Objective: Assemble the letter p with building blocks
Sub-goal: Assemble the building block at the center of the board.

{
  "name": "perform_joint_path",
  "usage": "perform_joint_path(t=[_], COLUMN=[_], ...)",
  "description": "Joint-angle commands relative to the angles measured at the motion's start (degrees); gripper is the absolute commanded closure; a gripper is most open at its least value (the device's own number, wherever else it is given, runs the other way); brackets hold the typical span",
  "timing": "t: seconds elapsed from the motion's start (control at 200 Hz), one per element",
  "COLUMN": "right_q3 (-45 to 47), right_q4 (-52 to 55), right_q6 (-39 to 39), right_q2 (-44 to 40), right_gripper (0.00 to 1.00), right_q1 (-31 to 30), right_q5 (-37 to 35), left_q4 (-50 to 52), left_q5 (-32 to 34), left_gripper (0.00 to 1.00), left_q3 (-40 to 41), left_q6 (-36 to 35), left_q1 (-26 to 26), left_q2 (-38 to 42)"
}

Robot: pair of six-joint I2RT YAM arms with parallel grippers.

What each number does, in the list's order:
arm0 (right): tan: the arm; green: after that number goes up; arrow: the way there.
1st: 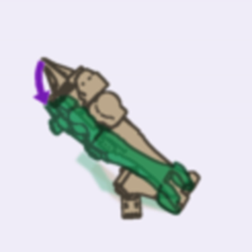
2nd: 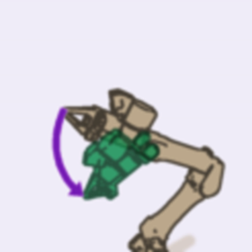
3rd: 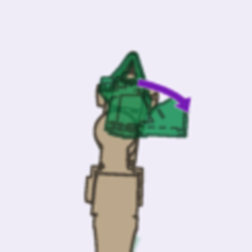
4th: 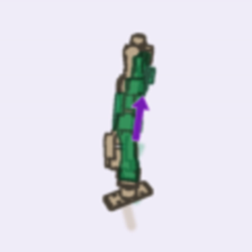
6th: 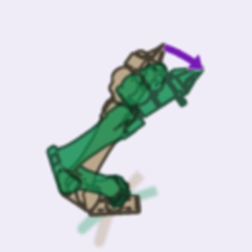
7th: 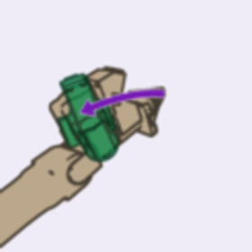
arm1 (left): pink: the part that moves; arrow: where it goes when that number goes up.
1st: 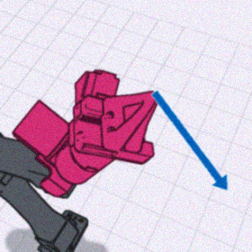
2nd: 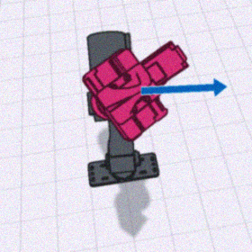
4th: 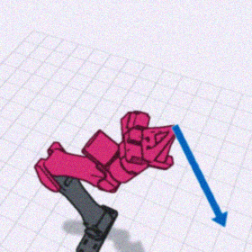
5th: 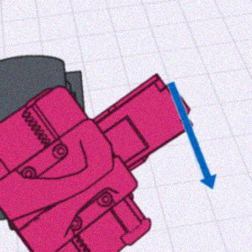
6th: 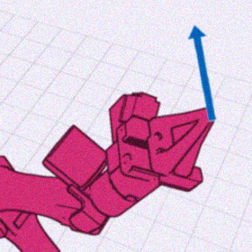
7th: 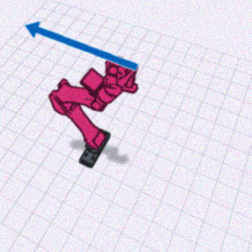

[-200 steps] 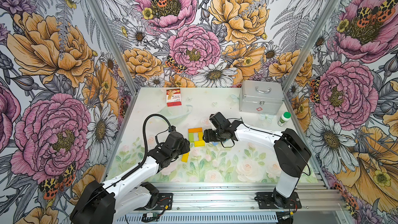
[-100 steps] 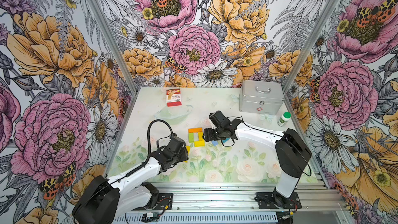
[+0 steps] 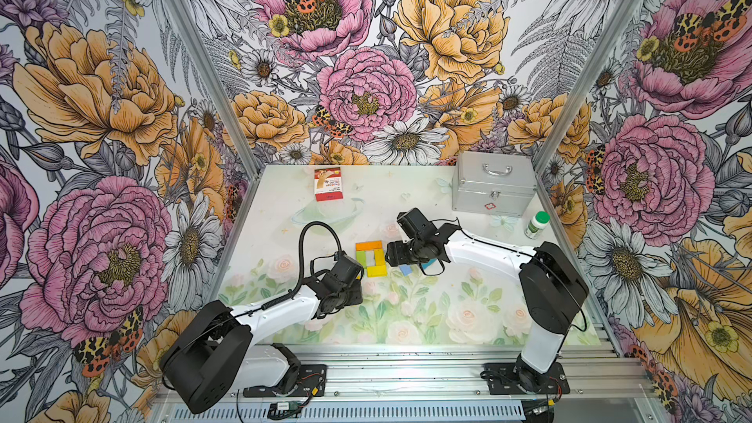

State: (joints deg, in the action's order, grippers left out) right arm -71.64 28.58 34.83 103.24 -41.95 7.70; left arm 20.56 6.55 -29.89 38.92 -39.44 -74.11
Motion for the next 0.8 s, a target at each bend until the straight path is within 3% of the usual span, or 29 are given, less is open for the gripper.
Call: perform_joint_path(t=[0.0, 0.08, 0.17, 0.796], right_q3=[1.7, 2.8, 3.9, 4.8], right_q4=[0.3, 0.3, 0.3, 0.3], right_q6=[-1.5, -2.0, -2.6, -5.0], right_q2=[-1.4, -2.4, -3.4, -3.7], right_gripper=[0.25, 0.25, 0.25, 0.25], right_q1=[0.9, 1.5, 2.0, 5.5], right_q5=[-1.3, -1.5, -1.6, -0.8], left_q4=[0.5, 0.6, 0.5, 0.1], left_q5=[-0.5, 0.3, 1.9, 2.9], left_gripper=[0.71, 0.8, 0.83, 0.87], left_q3=[-0.6, -0.7, -0.4, -0.7], left_q6=[1.4, 2.9, 4.7, 6.9], left_q1=[-1.6, -2.7, -4.1, -2.8], left_q2=[-2.3, -2.2, -0.7, -0.1])
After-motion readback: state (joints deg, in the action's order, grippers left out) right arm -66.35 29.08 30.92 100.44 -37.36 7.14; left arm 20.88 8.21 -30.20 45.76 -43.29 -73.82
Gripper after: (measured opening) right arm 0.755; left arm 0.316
